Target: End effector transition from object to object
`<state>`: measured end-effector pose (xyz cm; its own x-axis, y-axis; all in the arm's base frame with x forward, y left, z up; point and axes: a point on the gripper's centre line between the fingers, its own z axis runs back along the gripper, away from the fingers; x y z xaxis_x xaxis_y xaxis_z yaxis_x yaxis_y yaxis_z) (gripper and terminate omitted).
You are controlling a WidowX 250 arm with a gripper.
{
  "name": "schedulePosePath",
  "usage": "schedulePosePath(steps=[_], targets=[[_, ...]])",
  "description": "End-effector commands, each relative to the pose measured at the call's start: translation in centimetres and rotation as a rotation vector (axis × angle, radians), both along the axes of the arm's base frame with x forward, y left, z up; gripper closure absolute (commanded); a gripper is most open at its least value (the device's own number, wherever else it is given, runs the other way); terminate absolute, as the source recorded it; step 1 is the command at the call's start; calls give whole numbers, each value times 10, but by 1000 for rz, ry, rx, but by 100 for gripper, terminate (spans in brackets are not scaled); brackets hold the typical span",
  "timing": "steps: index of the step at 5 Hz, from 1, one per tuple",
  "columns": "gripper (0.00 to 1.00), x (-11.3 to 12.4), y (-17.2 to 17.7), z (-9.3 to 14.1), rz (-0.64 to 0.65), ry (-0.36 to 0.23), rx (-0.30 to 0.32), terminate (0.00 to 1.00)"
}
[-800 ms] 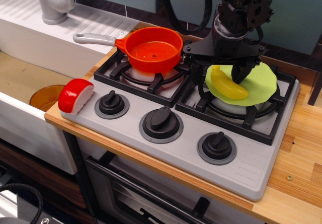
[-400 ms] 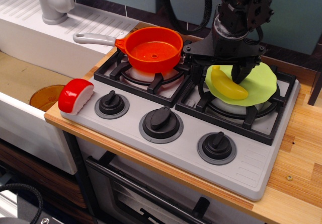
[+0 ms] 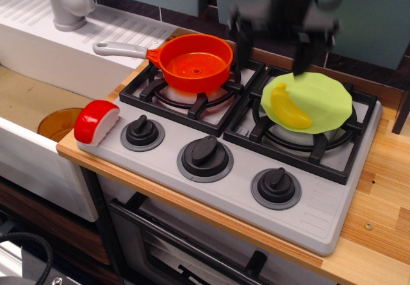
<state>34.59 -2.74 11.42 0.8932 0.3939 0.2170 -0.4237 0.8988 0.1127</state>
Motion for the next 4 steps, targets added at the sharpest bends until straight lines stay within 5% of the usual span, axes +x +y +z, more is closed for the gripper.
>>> schedulePosePath(steps=[1, 4], targets=[[0, -2, 56, 53, -53, -6, 14, 0], [0, -60, 148, -32, -79, -79, 39, 0]])
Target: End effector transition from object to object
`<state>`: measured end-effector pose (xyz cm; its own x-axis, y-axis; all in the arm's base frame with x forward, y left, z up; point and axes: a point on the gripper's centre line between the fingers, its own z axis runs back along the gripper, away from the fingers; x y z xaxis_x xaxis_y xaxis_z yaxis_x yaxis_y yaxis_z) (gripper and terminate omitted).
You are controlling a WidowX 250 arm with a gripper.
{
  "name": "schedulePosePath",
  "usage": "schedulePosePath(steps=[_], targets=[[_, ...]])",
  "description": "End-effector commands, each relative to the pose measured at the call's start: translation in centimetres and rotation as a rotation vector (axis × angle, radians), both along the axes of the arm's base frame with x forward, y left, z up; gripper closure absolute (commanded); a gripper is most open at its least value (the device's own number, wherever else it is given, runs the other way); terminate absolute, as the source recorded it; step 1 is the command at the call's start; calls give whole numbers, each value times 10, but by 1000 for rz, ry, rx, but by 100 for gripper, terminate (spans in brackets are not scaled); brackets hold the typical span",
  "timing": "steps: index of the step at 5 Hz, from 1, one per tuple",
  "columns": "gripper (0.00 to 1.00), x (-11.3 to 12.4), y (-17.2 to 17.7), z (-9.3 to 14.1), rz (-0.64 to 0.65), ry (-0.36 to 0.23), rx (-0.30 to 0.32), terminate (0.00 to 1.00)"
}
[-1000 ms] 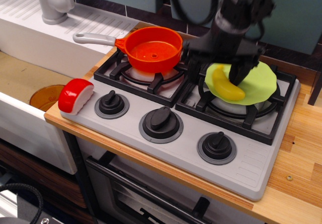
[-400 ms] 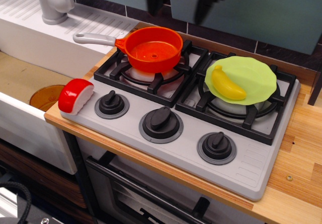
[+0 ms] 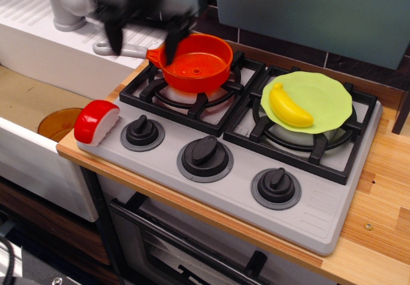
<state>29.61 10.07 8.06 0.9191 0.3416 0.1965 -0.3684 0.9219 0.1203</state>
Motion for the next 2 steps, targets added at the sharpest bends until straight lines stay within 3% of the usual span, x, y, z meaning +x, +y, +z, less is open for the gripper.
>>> schedulePosePath(steps=[1, 2], targets=[[0, -24, 35, -14, -38, -125, 33, 0], [0, -30, 45, -27, -44, -142, 40, 0]])
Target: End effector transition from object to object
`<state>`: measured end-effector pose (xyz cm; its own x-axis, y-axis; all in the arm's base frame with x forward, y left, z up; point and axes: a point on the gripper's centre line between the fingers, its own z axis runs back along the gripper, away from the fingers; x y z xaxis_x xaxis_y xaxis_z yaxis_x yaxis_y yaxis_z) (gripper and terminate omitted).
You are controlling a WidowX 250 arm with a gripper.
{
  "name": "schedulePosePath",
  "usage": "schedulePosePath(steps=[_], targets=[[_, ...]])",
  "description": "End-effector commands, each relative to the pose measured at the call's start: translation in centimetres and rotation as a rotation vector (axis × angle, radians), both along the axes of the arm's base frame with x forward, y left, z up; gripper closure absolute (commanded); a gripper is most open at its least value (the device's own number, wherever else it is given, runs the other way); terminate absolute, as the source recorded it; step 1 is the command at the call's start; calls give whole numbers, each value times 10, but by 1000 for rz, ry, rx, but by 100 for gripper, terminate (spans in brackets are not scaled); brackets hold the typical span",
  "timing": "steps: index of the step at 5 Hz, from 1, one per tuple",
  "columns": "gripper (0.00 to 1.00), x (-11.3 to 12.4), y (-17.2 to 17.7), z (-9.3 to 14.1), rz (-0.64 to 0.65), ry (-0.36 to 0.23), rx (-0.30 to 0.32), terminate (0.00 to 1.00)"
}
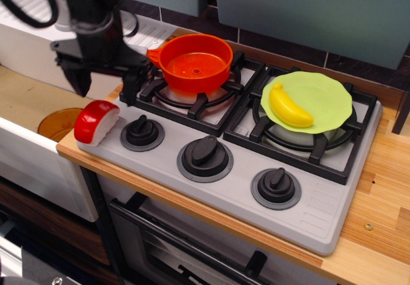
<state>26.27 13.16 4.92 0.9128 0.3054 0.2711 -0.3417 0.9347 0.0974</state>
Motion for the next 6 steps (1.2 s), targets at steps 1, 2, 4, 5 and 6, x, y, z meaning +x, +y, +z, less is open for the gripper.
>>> schedulePosePath(steps=[1, 2, 4, 5, 6], targets=[[0, -2, 17, -11, -4, -74, 45, 0], [0, -1, 12, -20, 19, -67, 5, 0], [0, 13, 8, -34, 34, -45, -61, 0], [0, 13, 8, -34, 34, -45, -61, 0], [0, 13, 8, -34, 34, -45, -61, 0]])
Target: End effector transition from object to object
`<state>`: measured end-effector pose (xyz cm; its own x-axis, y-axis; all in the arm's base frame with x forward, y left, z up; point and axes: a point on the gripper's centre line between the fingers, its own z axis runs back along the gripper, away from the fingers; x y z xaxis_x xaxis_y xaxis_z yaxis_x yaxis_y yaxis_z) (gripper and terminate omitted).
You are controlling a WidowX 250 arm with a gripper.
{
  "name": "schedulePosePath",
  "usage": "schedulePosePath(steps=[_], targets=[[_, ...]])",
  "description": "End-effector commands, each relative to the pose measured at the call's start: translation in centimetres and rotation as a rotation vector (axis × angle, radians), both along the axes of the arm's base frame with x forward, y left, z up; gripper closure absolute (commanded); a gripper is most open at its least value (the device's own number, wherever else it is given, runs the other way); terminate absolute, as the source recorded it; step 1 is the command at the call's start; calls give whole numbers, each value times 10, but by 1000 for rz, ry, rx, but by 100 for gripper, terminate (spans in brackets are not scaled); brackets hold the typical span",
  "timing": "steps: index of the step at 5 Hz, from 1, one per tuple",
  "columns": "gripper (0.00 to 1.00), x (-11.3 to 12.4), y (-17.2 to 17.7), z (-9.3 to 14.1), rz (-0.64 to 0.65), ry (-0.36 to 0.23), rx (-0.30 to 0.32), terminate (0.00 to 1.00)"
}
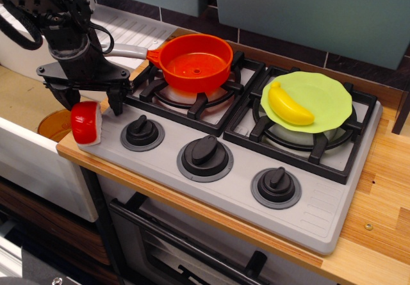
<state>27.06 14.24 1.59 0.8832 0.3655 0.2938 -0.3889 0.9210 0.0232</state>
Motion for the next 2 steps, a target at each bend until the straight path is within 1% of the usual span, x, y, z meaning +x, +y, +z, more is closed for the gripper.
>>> schedulePosePath(steps=[1, 2], targets=[[0, 5, -3, -1, -14, 3, 1, 0], [0, 5, -3, -1, -14, 3, 1, 100]])
